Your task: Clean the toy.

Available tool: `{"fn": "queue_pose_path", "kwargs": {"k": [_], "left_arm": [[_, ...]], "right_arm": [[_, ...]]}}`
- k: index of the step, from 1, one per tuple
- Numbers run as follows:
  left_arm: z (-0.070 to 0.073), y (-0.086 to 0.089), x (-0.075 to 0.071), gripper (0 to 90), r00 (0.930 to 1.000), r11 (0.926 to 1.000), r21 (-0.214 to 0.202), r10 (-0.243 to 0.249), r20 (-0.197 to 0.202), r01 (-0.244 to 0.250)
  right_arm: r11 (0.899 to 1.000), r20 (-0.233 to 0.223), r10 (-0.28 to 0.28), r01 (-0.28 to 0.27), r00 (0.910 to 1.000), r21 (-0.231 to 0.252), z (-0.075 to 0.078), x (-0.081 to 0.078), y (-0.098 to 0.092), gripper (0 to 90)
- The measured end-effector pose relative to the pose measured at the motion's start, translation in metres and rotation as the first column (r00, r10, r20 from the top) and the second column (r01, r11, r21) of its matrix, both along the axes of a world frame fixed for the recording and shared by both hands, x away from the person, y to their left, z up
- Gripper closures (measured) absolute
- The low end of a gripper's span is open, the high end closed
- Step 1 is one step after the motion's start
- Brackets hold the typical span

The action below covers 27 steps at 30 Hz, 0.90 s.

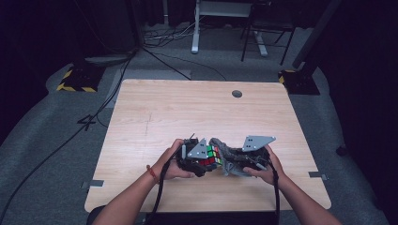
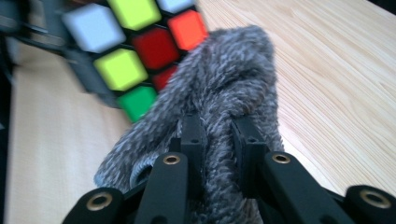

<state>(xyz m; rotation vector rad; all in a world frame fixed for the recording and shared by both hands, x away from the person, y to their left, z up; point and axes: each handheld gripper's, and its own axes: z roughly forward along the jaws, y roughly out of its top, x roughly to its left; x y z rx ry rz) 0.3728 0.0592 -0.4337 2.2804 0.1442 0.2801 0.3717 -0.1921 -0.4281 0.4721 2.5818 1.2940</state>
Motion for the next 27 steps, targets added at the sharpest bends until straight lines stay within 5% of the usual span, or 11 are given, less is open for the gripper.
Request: {"fn": "queue_pose_path", "kwargs": {"k": [7, 13, 18, 27], "left_arm": [[-0.009, 0.001, 0.007, 33.6, 0.9994, 0.9984, 0.046, 0.034, -0.007, -0.034], [-0.017, -0.010, 0.005, 33.6, 0.9996, 0.9969, 0.079, 0.007, -0.028, -0.004], [-0.018, -0.020, -0.003, 33.6, 0.9992, 0.9958, 0.085, -0.032, -0.023, 0.034], [-0.011, -0.012, -0.003, 33.4, 0.9998, 0.9984, 0.054, -0.014, -0.015, 0.015]], "right_arm": [[0.997, 0.009, 0.079, -0.079, 0.9968, 0.025, 0.005, -0.011, 0.006, 77.6], [0.987, 0.042, 0.140, -0.143, 0.9892, 0.076, 0.014, -0.019, 0.012, 77.4], [0.988, 0.075, 0.115, -0.122, 0.9905, 0.094, 0.018, -0.018, 0.010, 77.2], [0.999, -0.016, 0.034, -0.034, 0.9993, 0.011, -0.006, 0.006, 0.000, 77.4]]}}
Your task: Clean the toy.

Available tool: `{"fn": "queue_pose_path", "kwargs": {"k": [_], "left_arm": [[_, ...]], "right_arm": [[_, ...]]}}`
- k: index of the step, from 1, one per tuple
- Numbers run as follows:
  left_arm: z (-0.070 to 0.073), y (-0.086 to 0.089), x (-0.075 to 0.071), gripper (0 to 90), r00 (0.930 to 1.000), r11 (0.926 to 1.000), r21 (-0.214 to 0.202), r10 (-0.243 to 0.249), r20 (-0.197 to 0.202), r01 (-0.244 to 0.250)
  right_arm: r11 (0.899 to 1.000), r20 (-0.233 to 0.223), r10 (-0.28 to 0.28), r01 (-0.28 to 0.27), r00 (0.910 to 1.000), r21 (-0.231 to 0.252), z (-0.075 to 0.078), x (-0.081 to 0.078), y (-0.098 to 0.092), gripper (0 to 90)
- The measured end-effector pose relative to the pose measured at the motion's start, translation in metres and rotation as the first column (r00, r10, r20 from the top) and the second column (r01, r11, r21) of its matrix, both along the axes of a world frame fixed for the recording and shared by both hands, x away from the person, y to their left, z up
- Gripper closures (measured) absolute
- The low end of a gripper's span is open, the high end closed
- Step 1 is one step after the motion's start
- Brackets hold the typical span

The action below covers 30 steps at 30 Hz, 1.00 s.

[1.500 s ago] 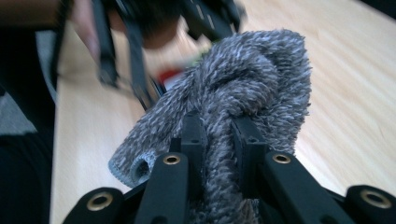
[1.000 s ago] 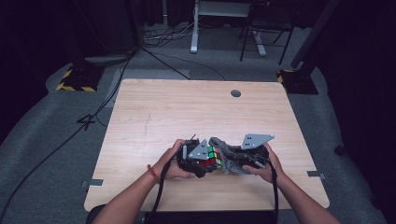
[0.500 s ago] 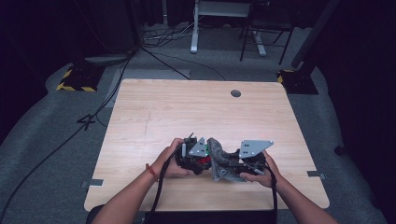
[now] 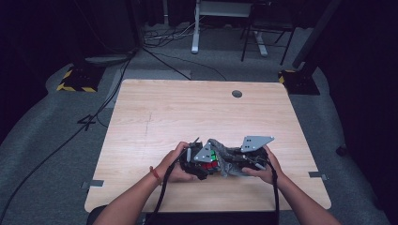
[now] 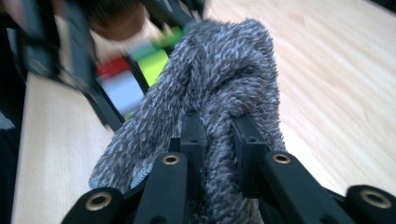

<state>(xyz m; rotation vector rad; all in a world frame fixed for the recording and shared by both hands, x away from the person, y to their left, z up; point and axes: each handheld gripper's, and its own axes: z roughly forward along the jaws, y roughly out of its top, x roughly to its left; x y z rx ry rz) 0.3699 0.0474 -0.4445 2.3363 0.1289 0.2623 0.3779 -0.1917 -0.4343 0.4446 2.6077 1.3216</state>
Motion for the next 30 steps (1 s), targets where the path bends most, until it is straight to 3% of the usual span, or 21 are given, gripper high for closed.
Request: {"fn": "queue_pose_path", "kwargs": {"k": [2, 4, 6, 9, 12, 15, 19, 24, 27, 30], "left_arm": [[0.004, 0.003, 0.000, 33.4, 0.9999, 0.9996, -0.028, 0.009, 0.006, -0.008], [0.007, 0.006, 0.000, 33.4, 1.0000, 0.9979, -0.064, 0.004, -0.001, -0.004], [0.010, 0.007, 0.000, 33.4, 0.9999, 0.9975, -0.071, 0.003, 0.012, -0.002], [0.010, 0.008, 0.000, 33.4, 1.0000, 0.9963, -0.086, -0.001, 0.009, 0.001], [0.008, 0.008, 0.000, 33.1, 1.0000, 0.9966, -0.082, -0.006, 0.006, 0.006], [0.007, 0.007, 0.000, 33.1, 1.0000, 0.9967, -0.081, -0.006, 0.004, 0.006], [0.006, 0.005, -0.001, 32.9, 0.9999, 0.9979, -0.063, -0.012, 0.007, 0.013], [0.003, 0.004, 0.000, 32.0, 0.9998, 0.9982, -0.058, -0.019, -0.006, 0.019], [0.003, 0.004, 0.001, 32.0, 0.9998, 0.9986, -0.050, -0.018, -0.009, 0.017], [0.004, 0.006, 0.001, 32.5, 0.9998, 0.9974, -0.069, -0.019, -0.005, 0.018]], "right_arm": [[0.999, -0.022, 0.007, -0.008, 0.9997, -0.042, -0.006, 0.004, -0.002, 77.4], [0.999, -0.050, 0.005, -0.007, 0.9987, -0.048, -0.010, 0.006, -0.004, 77.4], [0.998, -0.055, 0.005, -0.008, 0.9985, -0.055, -0.012, 0.007, -0.004, 77.4], [1.000, -0.075, 0.027, -0.028, 0.9968, -0.012, -0.010, 0.008, -0.005, 77.3], [0.997, -0.100, 0.062, -0.056, 0.9930, 0.060, -0.008, 0.006, -0.006, 77.3], [0.993, -0.094, 0.075, -0.065, 0.9927, 0.100, -0.005, 0.005, -0.009, 77.3], [0.990, -0.068, 0.082, -0.074, 0.9943, 0.116, 0.000, 0.001, -0.009, 77.3], [0.992, -0.014, 0.081, -0.079, 0.9966, 0.102, 0.007, -0.007, -0.006, 77.3], [0.990, -0.004, 0.081, -0.080, 0.9967, 0.113, 0.010, -0.008, -0.008, 77.3], [0.989, -0.005, 0.076, -0.074, 0.9971, 0.128, 0.012, -0.008, -0.008, 77.4]]}}
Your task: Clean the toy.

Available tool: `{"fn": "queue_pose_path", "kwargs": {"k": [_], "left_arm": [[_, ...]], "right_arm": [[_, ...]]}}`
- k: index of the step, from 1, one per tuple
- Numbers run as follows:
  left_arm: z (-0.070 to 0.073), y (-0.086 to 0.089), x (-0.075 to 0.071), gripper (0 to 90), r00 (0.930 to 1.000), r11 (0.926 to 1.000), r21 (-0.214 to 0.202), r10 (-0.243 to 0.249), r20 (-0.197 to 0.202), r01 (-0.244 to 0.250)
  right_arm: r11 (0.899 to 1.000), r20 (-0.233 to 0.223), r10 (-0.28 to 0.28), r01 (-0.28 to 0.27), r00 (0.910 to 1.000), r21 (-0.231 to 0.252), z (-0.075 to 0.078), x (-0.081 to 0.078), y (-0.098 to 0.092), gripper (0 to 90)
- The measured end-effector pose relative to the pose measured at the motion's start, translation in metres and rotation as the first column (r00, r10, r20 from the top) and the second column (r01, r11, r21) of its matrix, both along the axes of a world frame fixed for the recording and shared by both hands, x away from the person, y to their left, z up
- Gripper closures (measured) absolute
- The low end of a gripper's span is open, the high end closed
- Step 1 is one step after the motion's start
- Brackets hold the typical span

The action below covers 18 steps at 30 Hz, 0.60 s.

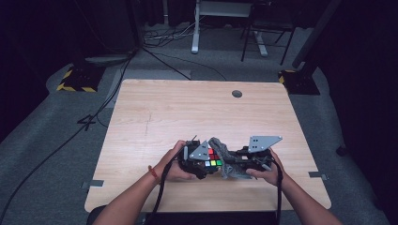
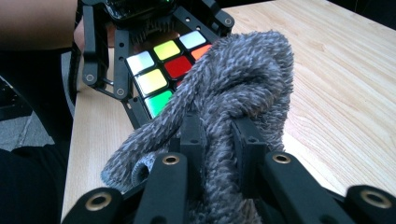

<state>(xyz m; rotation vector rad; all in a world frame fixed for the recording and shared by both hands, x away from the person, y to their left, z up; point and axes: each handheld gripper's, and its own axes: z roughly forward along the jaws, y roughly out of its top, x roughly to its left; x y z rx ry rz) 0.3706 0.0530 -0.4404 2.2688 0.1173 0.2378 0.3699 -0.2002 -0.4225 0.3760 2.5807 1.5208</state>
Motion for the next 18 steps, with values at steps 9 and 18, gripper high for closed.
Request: {"fn": "queue_pose_path", "kwargs": {"k": [9, 18], "left_arm": [[0.009, 0.001, -0.003, 33.3, 0.9999, 0.9975, -0.070, 0.002, 0.017, -0.001], [0.010, 0.004, -0.001, 33.5, 0.9996, 0.9981, -0.062, 0.005, 0.028, -0.003]], "right_arm": [[0.997, -0.064, -0.004, -0.001, 0.9979, -0.079, -0.017, 0.007, 0.007, 77.4], [0.985, -0.084, 0.046, -0.059, 0.9954, -0.162, -0.027, 0.003, 0.018, 77.5]]}}
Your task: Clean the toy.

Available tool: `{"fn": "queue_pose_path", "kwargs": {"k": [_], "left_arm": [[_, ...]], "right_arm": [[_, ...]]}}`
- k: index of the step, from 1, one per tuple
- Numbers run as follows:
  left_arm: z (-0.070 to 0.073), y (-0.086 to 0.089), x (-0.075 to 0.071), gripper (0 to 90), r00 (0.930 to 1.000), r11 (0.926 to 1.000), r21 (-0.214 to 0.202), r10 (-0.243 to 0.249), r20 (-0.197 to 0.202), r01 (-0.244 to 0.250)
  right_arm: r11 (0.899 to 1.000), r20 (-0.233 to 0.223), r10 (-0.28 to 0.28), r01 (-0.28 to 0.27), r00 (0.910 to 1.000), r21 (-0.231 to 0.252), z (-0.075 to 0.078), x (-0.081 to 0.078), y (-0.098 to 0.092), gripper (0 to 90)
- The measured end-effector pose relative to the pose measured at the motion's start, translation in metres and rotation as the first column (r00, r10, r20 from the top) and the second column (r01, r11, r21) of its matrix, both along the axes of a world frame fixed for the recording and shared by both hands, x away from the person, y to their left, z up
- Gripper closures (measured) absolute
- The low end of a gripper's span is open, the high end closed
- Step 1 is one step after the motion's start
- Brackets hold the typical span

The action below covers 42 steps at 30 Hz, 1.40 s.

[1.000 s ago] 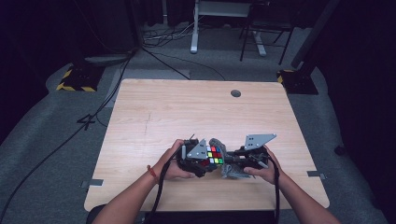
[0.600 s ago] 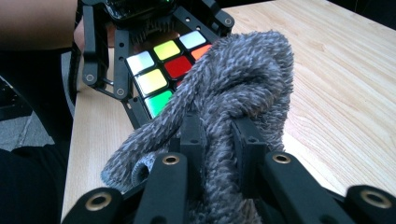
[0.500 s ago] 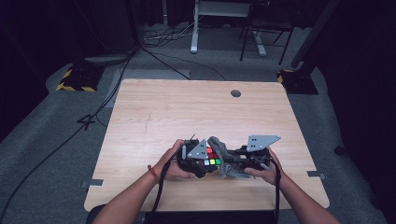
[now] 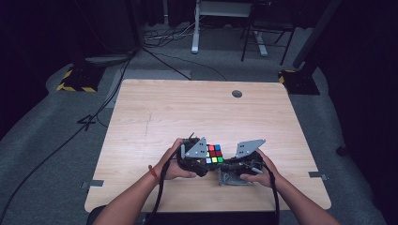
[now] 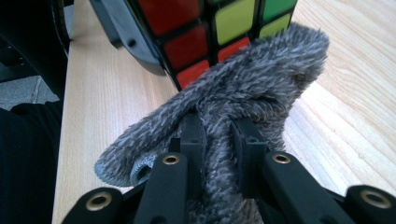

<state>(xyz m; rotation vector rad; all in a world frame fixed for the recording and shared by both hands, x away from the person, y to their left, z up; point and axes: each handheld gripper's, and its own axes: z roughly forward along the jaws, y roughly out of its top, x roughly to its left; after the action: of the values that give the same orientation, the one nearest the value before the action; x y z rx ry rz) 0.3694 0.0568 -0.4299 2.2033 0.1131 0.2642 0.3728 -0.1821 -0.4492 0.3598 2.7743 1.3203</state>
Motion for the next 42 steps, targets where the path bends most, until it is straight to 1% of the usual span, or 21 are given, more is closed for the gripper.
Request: {"fn": "queue_pose_path", "kwargs": {"k": [2, 3, 7, 9, 11, 13, 15, 19, 21, 24, 29, 30, 31, 33, 34, 36, 37, 38, 39, 40, 42], "left_arm": [[-0.003, 0.001, 0.003, 33.5, 0.9999, 0.9998, 0.019, 0.010, -0.004, -0.010], [-0.003, 0.002, 0.004, 33.5, 0.9999, 0.9997, 0.022, 0.011, -0.011, -0.011], [-0.008, -0.001, 0.004, 33.4, 0.9997, 0.9992, 0.041, 0.005, -0.025, -0.004], [-0.009, -0.003, 0.003, 33.4, 0.9996, 0.9988, 0.048, -0.001, -0.028, 0.002], [-0.009, -0.005, 0.001, 33.4, 0.9996, 0.9990, 0.044, -0.002, -0.026, 0.004], [-0.008, -0.006, 0.000, 33.4, 0.9995, 0.9996, 0.025, -0.012, -0.029, 0.012], [-0.007, -0.007, -0.002, 33.4, 0.9995, 0.9997, 0.016, -0.019, -0.024, 0.019], [-0.012, -0.012, -0.003, 33.0, 0.9999, 0.9984, 0.055, -0.008, -0.010, 0.008], [-0.013, -0.012, -0.003, 32.5, 0.9995, 0.9986, 0.053, -0.010, -0.029, 0.011], [-0.012, -0.013, -0.003, 32.5, 0.9997, 0.9979, 0.064, -0.007, -0.024, 0.008], [-0.016, -0.016, 0.000, 31.9, 0.9986, 0.9932, 0.117, 0.009, -0.053, -0.003], [-0.017, -0.017, 0.000, 30.5, 0.9983, 0.9931, 0.117, 0.005, -0.059, 0.002], [-0.017, -0.017, 0.000, 32.6, 0.9984, 0.9921, 0.125, 0.003, -0.056, 0.004], [-0.019, -0.020, 0.000, 32.6, 0.9981, 0.9876, 0.157, 0.003, -0.061, 0.007], [-0.022, -0.022, -0.002, 33.1, 0.9978, 0.9829, 0.182, -0.015, -0.065, 0.026], [-0.025, -0.024, -0.005, 33.4, 0.9992, 0.9784, 0.205, -0.019, -0.034, 0.025], [-0.026, -0.025, -0.004, 33.4, 0.9987, 0.9762, 0.215, -0.022, -0.047, 0.031], [-0.027, -0.024, -0.003, 33.5, 0.9988, 0.9771, 0.211, -0.018, -0.046, 0.028], [-0.025, -0.024, -0.003, 33.4, 0.9994, 0.9800, 0.198, -0.016, -0.032, 0.022], [-0.022, -0.022, -0.003, 33.5, 0.9991, 0.9837, 0.178, -0.019, -0.037, 0.026], [-0.016, -0.018, -0.002, 33.5, 0.9992, 0.9905, 0.135, -0.020, -0.034, 0.025]], "right_arm": [[1.000, 0.023, -0.003, 0.002, 0.9997, 0.023, 0.005, -0.001, -0.004, 77.5], [0.998, 0.030, -0.008, 0.006, 0.9995, 0.060, 0.010, -0.002, -0.008, 77.5], [0.989, 0.066, -0.031, 0.021, 0.9973, 0.144, 0.025, -0.003, -0.018, 77.6], [0.986, 0.083, -0.055, 0.040, 0.9951, 0.163, 0.029, -0.003, -0.021, 77.6], [0.983, 0.081, -0.070, 0.055, 0.9943, 0.177, 0.029, -0.002, -0.022, 77.5], [0.984, 0.085, -0.085, 0.071, 0.9927, 0.162, 0.027, 0.000, -0.022, 77.5], [0.986, 0.064, -0.088, 0.078, 0.9941, 0.146, 0.023, 0.003, -0.021, 77.5], [0.991, 0.022, -0.079, 0.076, 0.9967, 0.113, 0.014, 0.006, -0.017, 77.5], [0.991, 0.005, -0.067, 0.065, 0.9978, 0.119, 0.012, 0.007, -0.018, 77.6], [0.992, 0.012, -0.064, 0.062, 0.9979, 0.111, 0.013, 0.006, -0.019, 77.7], [0.995, 0.011, -0.065, 0.064, 0.9978, 0.076, 0.011, 0.007, -0.017, 77.7], [0.995, 0.010, -0.066, 0.065, 0.9978, 0.074, 0.010, 0.007, -0.017, 77.8], [0.995, 0.010, -0.065, 0.065, 0.9978, 0.074, 0.010, 0.007, -0.016, 77.9], [0.994, 0.003, -0.049, 0.048, 0.9988, 0.094, 0.012, 0.005, -0.016, 78.0], [0.995, 0.011, -0.042, 0.041, 0.9991, 0.094, 0.014, 0.003, -0.014, 78.0], [0.997, 0.034, -0.029, 0.027, 0.9990, 0.066, 0.015, 0.000, -0.010, 78.0], [0.998, 0.037, -0.032, 0.030, 0.9988, 0.053, 0.013, -0.001, -0.009, 78.1], [0.998, 0.033, -0.033, 0.032, 0.9989, 0.049, 0.011, -0.001, -0.009, 78.0], [0.998, 0.034, -0.036, 0.034, 0.9988, 0.051, 0.011, 0.000, -0.009, 78.0], [0.997, 0.032, -0.041, 0.039, 0.9986, 0.060, 0.012, 0.000, -0.010, 78.0], [0.998, 0.056, -0.047, 0.045, 0.9973, 0.037, 0.014, 0.000, -0.011, 78.1]]}}
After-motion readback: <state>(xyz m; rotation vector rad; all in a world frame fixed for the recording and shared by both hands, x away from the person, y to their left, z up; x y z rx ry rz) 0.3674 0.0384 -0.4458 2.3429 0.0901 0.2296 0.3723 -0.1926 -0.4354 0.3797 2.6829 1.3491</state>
